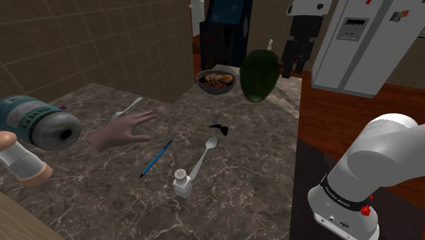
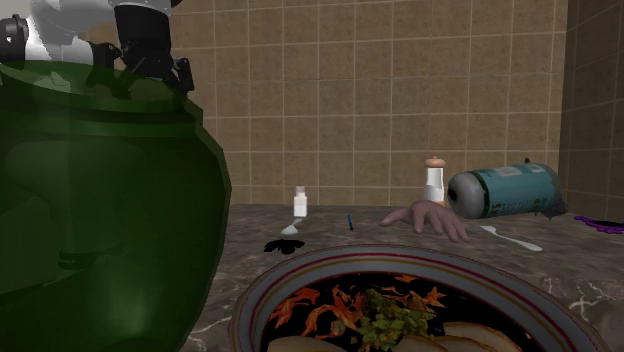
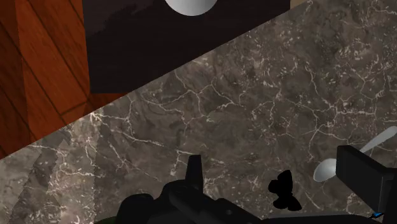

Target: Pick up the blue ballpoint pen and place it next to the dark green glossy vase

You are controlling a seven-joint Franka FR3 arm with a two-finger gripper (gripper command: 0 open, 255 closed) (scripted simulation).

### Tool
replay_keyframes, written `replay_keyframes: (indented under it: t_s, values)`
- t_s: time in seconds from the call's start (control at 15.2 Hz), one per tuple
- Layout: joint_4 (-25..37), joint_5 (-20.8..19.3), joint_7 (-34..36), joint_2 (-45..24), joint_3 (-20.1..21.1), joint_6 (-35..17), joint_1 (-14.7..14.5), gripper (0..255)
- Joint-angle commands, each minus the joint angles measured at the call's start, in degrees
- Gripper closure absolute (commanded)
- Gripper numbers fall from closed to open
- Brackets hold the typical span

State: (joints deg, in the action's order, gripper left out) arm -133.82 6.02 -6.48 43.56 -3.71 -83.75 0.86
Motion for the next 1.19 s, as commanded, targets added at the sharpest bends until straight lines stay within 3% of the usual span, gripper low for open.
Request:
replay_keyframes:
  t_s: [0.0,0.59,1.12]
  values:
    - [0.0,0.0,0.0,0.0,0.0,0.0,0.0,0]
    - [-6.29,10.69,23.47,2.5,14.77,-6.6,-0.09,0]
    - [-4.89,18.53,43.79,-3.98,28.99,-15.26,0.89,0]
